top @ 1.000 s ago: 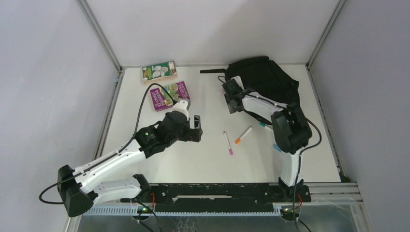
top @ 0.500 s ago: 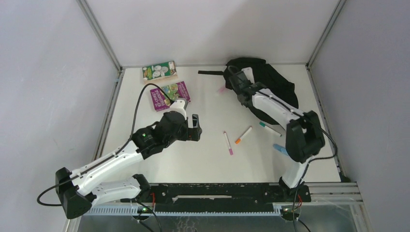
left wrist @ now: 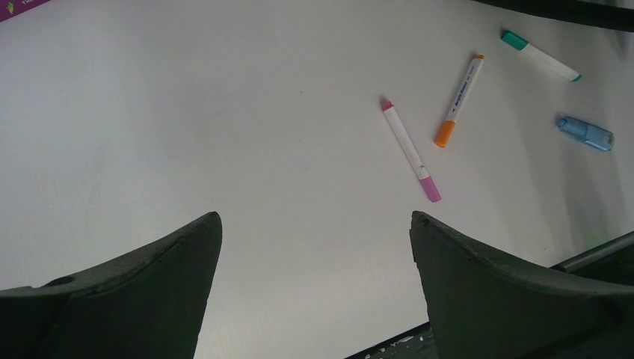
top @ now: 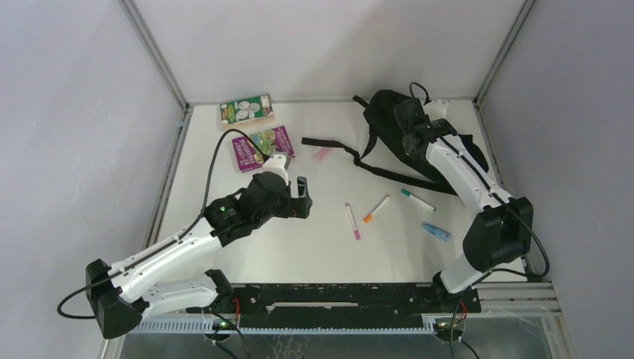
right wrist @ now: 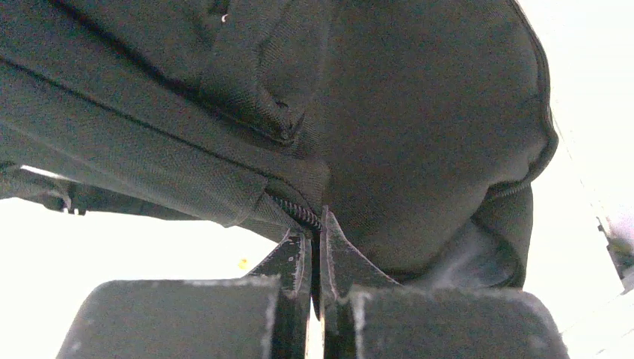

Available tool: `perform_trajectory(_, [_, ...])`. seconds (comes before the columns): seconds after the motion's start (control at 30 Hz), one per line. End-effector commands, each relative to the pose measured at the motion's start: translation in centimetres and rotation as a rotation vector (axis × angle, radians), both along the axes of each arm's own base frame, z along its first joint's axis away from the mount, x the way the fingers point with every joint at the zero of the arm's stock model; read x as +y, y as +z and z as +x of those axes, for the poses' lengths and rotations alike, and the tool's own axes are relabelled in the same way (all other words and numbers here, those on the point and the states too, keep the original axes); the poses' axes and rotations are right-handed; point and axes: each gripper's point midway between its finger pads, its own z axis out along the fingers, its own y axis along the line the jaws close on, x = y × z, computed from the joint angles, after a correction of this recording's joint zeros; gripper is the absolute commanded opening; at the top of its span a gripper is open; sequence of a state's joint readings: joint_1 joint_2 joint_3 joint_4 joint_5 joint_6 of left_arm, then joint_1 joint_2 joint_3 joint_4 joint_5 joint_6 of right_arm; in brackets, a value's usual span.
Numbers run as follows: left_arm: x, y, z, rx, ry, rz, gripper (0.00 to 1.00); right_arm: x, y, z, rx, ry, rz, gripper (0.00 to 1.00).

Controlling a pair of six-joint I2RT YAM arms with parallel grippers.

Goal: Pack the student bag
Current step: Adjust the student bag at the center of the board.

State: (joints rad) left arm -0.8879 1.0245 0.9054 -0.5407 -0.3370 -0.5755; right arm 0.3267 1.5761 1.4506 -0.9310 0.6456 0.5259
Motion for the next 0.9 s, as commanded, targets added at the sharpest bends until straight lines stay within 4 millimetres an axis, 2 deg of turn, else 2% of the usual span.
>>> perform_trajectory(0.0, [0.0,0.7,0.4,-0.033,0.007,-0.004,1.0,0.8,2.8,1.3,-0.126,-0.072,0.079,0.0])
perform_trajectory(0.03, [0.1,0.7,0.4,-0.033,0.005,-0.002,1.0,1.0,2.9,1.6,-0.123,-0.083,0.085,0.0])
perform_trajectory(0.17, [0.1,0.5,0.3,-0.03,0.009,-0.001,1.0,2.6,1.1,3.4,-0.06,-0.08,0.123,0.0])
perform_trajectory(0.27, [0.3,0.6,0.2,-0.026,0.01,0.002,1.0,3.5,0.7,4.6,-0.053,-0.114,0.202,0.0])
perform_trajectory(0.53, [0.9,0.7,0.0,-0.031,0.036,-0.015,1.0,1.1,0.7,7.4,-0.16,-0.319,0.386,0.0])
perform_trajectory(0.67, [0.4,0.8,0.0,-0.022,0.024,-0.02,1.0,0.9,-0.3,9.4,-0.221,-0.414,0.502,0.0])
perform_trajectory(0.73, [0.2,1.0,0.0,-0.019,0.018,-0.025,1.0,1.2,-0.2,10.9,-0.259,-0.408,0.529,0.0])
perform_trajectory(0.77, [0.2,1.0,-0.1,-0.018,0.018,-0.028,1.0,1.8,0.0,11.7,-0.262,-0.374,0.555,0.14])
perform_trajectory(0.8, [0.3,1.1,-0.1,-0.018,0.02,-0.032,1.0,2.6,0.4,12.4,-0.261,-0.314,0.58,0.5])
perform_trajectory(0.83, [0.3,1.1,-0.2,-0.017,0.022,-0.033,1.0,3.6,0.9,12.9,-0.26,-0.244,0.603,0.79])
perform_trajectory(0.87, [0.4,1.1,-0.2,-0.018,0.022,-0.034,1.0,4.4,1.6,13.2,-0.264,-0.18,0.613,0.96])
